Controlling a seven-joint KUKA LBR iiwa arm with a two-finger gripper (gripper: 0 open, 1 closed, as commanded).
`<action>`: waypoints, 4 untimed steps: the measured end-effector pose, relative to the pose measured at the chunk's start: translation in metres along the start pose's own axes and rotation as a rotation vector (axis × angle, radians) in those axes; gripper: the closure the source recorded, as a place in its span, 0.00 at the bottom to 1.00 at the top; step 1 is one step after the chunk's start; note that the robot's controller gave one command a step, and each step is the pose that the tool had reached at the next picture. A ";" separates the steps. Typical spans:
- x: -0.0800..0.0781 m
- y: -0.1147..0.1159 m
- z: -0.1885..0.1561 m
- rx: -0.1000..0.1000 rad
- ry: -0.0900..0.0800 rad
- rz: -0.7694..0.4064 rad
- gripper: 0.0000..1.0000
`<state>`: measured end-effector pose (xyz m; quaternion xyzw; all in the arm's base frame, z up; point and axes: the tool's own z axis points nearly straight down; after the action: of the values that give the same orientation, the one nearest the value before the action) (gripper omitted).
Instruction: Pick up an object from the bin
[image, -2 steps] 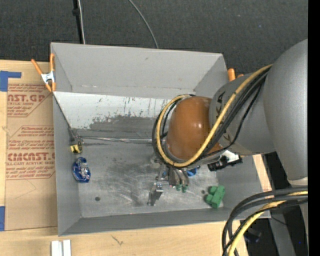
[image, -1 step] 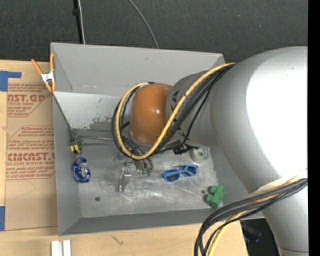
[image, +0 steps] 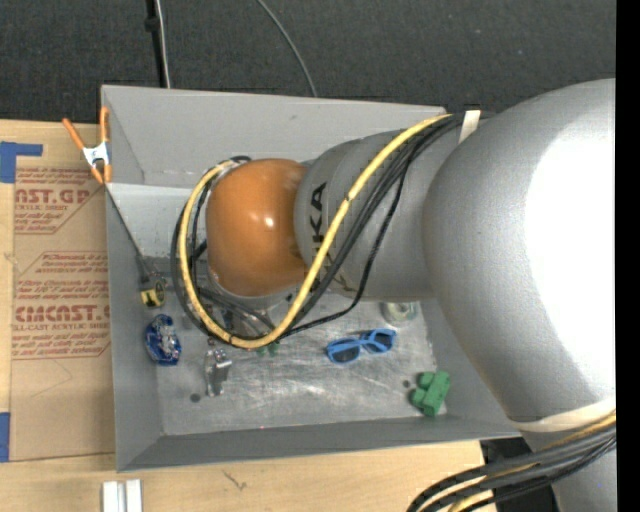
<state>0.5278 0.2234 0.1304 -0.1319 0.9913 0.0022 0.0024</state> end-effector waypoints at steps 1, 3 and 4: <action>-0.035 0.010 0.033 0.002 0.003 -0.178 0.00; -0.057 -0.013 0.059 0.000 -0.002 -0.303 0.00; 0.019 0.020 0.057 0.001 0.001 -0.468 0.00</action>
Offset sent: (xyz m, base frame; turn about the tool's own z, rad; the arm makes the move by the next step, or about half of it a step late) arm 0.0317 0.0173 -0.0311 -0.1761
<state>0.5043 0.2383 0.0730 -0.3580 0.9337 0.0012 0.0025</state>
